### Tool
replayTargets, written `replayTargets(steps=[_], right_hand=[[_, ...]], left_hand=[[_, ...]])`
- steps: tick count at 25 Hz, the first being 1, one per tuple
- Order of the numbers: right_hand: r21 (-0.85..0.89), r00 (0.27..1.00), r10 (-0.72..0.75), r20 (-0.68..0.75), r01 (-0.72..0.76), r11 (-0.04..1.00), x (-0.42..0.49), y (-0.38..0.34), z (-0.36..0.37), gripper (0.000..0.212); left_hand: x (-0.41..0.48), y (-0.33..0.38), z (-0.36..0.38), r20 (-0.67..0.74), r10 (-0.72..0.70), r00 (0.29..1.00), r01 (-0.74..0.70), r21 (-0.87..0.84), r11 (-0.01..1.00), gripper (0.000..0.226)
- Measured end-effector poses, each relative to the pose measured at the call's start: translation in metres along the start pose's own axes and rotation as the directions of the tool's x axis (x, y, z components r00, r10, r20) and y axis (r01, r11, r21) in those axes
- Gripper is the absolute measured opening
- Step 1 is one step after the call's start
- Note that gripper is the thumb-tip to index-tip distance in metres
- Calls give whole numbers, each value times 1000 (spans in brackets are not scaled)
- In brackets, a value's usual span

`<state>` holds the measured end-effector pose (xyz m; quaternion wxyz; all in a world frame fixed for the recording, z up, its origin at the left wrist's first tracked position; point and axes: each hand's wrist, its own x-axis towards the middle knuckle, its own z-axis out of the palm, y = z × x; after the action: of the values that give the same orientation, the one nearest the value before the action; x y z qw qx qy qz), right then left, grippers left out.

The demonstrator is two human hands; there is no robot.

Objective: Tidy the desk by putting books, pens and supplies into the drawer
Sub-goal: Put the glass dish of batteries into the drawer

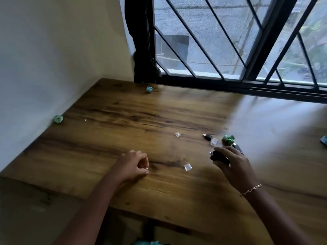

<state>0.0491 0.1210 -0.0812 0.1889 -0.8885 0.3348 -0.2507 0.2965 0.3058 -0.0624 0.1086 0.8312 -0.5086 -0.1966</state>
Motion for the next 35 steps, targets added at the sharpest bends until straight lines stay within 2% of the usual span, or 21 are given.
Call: replayTargets(steps=[2,3,4,5,6,7,8,10,14,17,23,26,32,35], right_hand=[[82,999,-51,0,51,995,8,-11,3,34],[113,996,-91,0,90,989,11,-17,6,34],[135,991,-134,-5,134,982,14,-25,8,34],[152,985,-173,-12,173,973,16,-33,10,35],[168,978,-209,-22,209,963,17,-42,12,34],[180,969,-245,-37,247,952,19,-52,14,34],[184,958,-281,-59,287,940,20,-61,17,33],[172,932,-346,-106,360,917,22,-76,21,30],[151,903,-404,-147,424,893,27,-88,26,30],[136,902,-414,-125,429,893,25,-87,30,26],[115,915,-389,-110,400,909,20,-93,32,29],[166,931,-343,-124,360,918,18,-96,31,25],[305,940,-277,-198,327,894,16,-91,34,29],[305,936,-279,-213,335,891,16,-86,36,36]], left_hand=[[4,3,-3,-46,-36,998,29,-149,988,14],[5,7,-4,-91,-80,993,44,-345,937,11],[6,13,-5,-117,-142,983,47,-590,806,10],[6,22,-7,-97,-193,976,38,-801,597,9],[7,31,-8,-48,-212,976,35,-928,371,7],[7,39,-9,-2,-213,977,40,-981,191,6],[8,46,-9,34,-208,977,52,-995,80,5],[9,54,-10,75,-200,977,73,-997,-19,5],[8,58,-10,98,-191,977,95,-995,-27,7],[7,55,-9,111,-183,977,102,-993,-58,17],[5,56,-8,98,-201,975,99,-995,-5,4],[5,57,-8,85,-221,972,92,-996,20,4],[7,62,-9,80,-214,973,83,-997,4,5],[9,66,-9,89,-213,973,97,-995,30,6]])
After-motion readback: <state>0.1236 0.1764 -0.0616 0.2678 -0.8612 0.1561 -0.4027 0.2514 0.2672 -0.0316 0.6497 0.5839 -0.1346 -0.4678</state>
